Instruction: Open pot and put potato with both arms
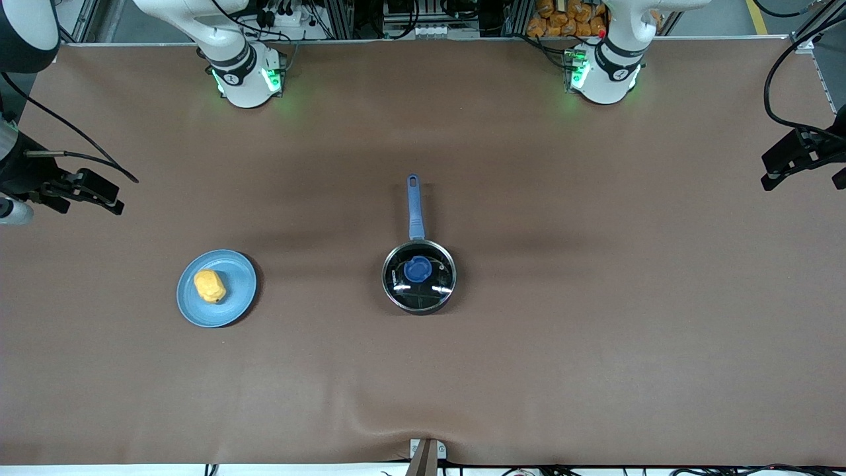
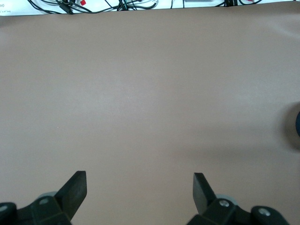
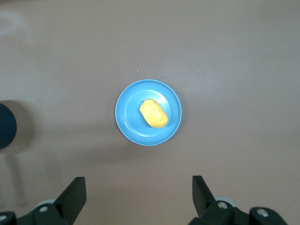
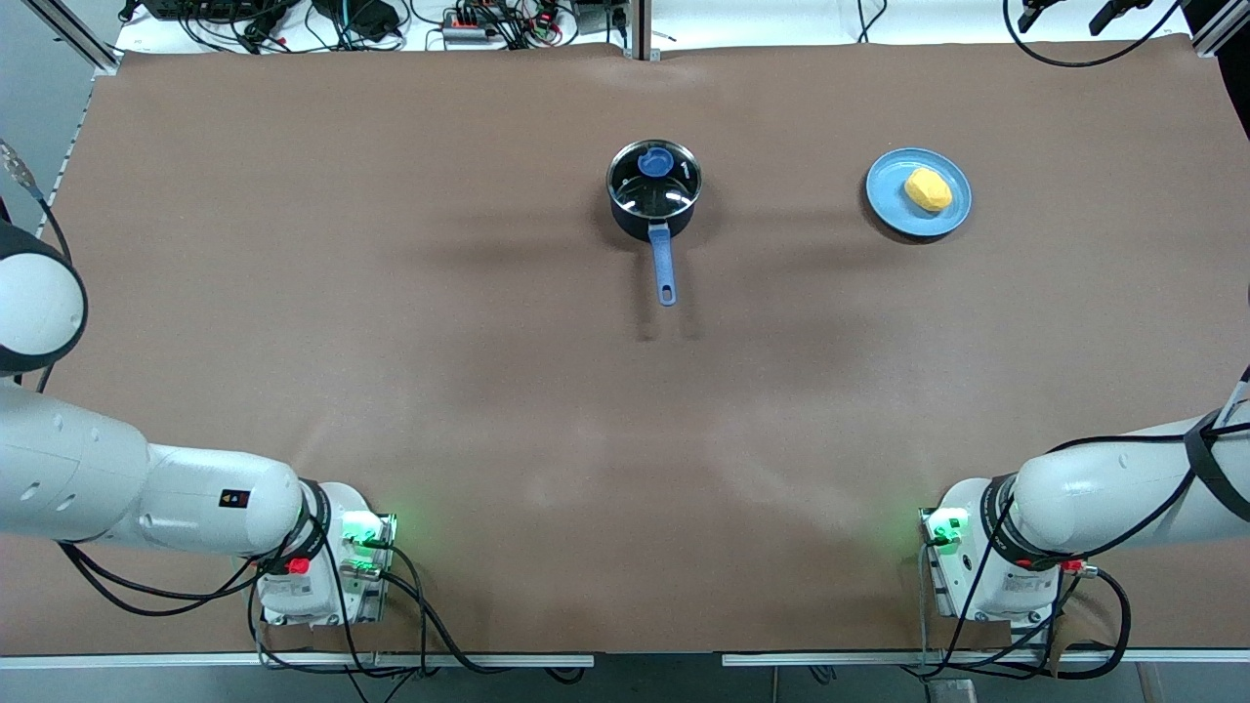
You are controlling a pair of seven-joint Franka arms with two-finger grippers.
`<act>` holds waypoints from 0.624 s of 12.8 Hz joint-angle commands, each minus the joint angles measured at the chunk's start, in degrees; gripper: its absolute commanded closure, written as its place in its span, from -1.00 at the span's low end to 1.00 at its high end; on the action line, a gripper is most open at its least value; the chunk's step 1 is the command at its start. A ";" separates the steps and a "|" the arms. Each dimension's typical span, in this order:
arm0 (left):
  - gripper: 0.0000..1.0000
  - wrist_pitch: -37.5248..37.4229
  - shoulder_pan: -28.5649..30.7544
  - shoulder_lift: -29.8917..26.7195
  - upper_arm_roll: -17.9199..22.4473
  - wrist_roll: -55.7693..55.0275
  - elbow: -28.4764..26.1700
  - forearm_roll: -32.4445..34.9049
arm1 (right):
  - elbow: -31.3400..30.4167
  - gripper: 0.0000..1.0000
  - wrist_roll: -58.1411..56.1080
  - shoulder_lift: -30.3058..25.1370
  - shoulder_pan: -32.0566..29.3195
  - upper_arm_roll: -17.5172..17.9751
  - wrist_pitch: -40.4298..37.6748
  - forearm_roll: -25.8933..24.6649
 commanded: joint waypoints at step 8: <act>-1.00 -0.63 0.98 -0.33 0.18 5.49 0.15 -3.21 | -1.07 -1.00 0.81 3.06 1.60 -0.13 2.62 -0.65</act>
